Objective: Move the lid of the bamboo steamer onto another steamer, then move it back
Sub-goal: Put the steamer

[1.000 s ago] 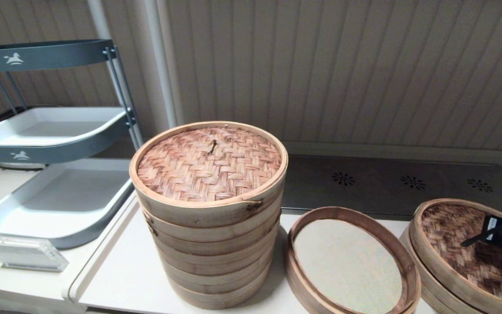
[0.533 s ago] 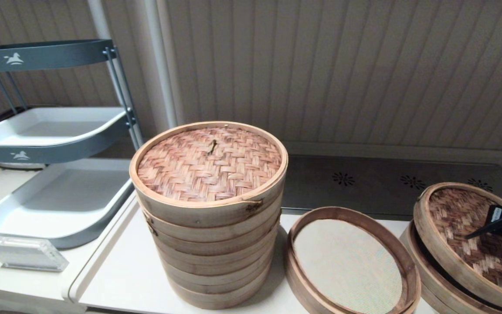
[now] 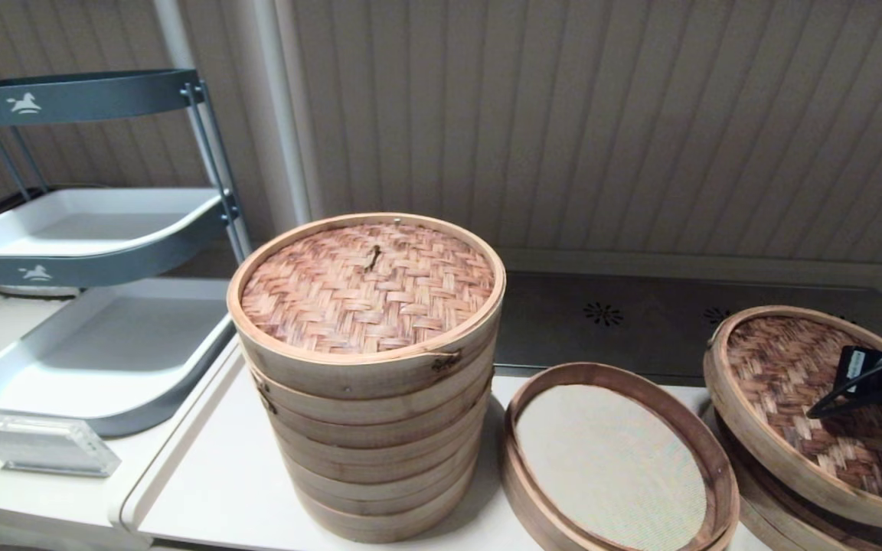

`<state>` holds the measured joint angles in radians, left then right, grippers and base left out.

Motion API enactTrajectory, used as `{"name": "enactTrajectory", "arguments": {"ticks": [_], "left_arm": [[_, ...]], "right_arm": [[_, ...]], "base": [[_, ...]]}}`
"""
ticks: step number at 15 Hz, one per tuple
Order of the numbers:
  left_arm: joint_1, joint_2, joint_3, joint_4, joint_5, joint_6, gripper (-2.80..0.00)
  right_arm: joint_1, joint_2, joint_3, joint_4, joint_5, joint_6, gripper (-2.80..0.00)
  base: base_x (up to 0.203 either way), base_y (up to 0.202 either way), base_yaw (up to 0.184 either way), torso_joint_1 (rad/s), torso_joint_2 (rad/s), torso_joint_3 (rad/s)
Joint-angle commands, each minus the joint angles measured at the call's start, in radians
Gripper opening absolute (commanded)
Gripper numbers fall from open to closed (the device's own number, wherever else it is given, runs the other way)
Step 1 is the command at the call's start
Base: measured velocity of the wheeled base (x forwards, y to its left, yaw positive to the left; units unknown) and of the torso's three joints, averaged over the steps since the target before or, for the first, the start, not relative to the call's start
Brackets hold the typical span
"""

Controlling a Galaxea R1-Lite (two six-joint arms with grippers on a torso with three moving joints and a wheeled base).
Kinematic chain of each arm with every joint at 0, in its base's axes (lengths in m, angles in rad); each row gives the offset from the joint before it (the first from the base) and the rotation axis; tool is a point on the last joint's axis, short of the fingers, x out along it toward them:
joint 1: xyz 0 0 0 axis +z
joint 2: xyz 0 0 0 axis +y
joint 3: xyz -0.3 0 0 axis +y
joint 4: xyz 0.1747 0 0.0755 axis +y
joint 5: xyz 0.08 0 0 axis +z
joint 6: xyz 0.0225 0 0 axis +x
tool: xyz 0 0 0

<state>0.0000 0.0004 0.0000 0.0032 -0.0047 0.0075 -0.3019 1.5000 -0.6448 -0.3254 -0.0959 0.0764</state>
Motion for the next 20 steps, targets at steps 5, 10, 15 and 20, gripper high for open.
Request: {"name": "enactTrajectory", "arguments": {"ticks": [5,10,15,20], "left_arm": [[0.000,0.001,0.003,-0.001,0.002,-0.003,-2.80],[0.000,0.001,0.003,-0.002,0.002,-0.003,-2.80],[0.000,0.001,0.003,-0.001,0.001,-0.003,-2.80],[0.000,0.001,0.003,-0.001,0.002,-0.003,-2.80]], "right_arm": [[0.140,-0.081,-0.030,0.112,-0.001,0.042,-2.80],[0.305,-0.077,-0.036,0.149,-0.034,0.088,-2.80],[0.483,-0.039,-0.046,0.156,-0.095,0.121,-2.80],[0.643,0.050,-0.084,0.155,-0.164,0.159,-2.80]], "base": [[0.000,0.000,0.000,0.000,0.00,0.000],[0.000,0.000,0.000,0.000,0.00,0.000],[0.000,0.000,0.000,0.000,0.00,0.000],[0.000,0.000,0.000,0.000,0.00,0.000]]}}
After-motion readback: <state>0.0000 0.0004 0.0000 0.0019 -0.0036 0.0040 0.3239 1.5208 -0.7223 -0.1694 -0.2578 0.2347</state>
